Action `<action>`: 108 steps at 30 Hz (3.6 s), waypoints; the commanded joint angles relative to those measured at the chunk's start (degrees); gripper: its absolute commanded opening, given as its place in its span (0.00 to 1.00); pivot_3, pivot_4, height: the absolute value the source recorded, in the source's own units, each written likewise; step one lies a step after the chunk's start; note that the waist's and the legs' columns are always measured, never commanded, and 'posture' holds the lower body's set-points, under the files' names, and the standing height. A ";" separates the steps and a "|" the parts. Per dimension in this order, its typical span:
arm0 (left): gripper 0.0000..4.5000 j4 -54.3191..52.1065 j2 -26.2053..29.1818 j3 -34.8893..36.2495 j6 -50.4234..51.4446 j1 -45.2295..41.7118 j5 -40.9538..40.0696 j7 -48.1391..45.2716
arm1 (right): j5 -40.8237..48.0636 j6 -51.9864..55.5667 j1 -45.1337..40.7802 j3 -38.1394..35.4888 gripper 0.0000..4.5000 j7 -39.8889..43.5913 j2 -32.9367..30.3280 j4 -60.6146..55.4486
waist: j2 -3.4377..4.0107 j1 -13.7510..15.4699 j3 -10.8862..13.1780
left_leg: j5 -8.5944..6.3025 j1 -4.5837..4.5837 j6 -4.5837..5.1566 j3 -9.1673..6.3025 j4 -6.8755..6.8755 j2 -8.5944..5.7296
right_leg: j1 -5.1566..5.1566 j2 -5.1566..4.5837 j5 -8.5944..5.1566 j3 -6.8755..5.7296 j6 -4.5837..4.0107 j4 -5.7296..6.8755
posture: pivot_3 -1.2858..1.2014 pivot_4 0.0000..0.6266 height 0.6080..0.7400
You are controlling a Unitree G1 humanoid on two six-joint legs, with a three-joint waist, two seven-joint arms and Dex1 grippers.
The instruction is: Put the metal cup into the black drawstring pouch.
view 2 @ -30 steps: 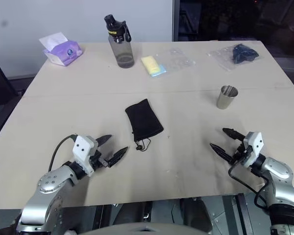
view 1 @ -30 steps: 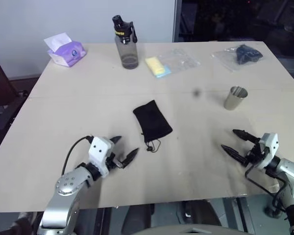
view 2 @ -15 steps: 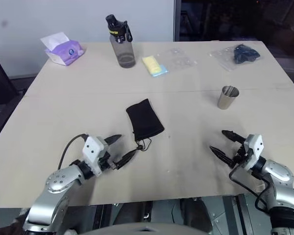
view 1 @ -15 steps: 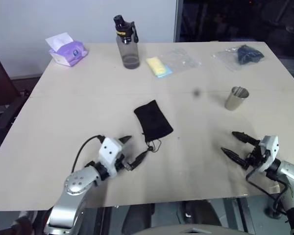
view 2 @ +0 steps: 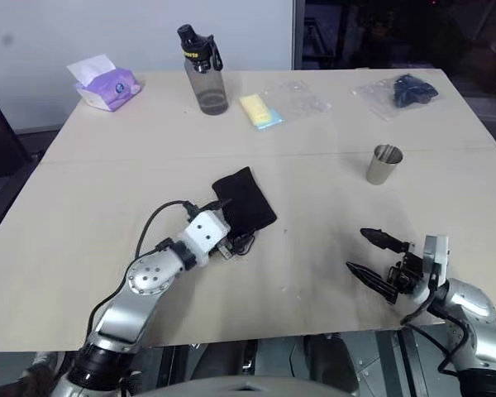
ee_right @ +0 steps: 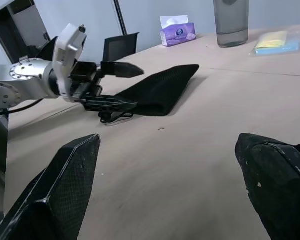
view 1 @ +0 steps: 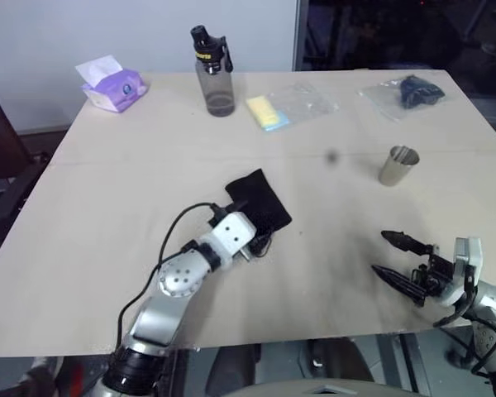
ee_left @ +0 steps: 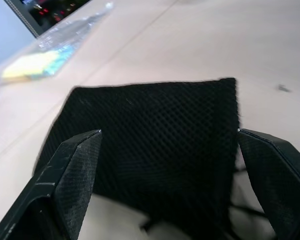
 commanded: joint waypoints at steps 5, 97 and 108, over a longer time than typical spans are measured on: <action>0.88 3.46 -0.67 0.34 -3.39 -1.57 5.30 4.76 | -0.51 -1.95 -0.57 -1.78 1.00 -0.80 0.68 0.64 | 0.01 -0.12 0.00 | 0.00 0.02 0.00 0.00 -0.01 0.01 | 0.00 0.00 0.00 0.01 0.00 0.01 | 0.52 0.24 1.00; 0.00 -3.18 -10.36 17.62 29.45 -20.30 -44.64 -0.08 | -26.35 9.33 -37.75 22.87 0.02 -26.49 5.79 -17.54 | 0.00 -0.20 0.03 | 0.02 -0.36 -0.01 -0.59 0.16 -0.13 | -0.08 0.00 0.30 -0.43 -0.02 0.08 | 0.52 0.24 1.00; 0.00 -7.29 -9.26 15.19 32.62 -18.38 -49.85 -2.84 | -38.10 0.44 -34.19 28.04 0.02 -26.13 2.59 -7.45 | 0.01 -0.66 0.05 | 0.02 -0.37 -0.01 -0.51 0.16 -0.14 | -0.10 0.00 0.30 -0.37 -0.03 0.05 | 0.52 0.24 1.00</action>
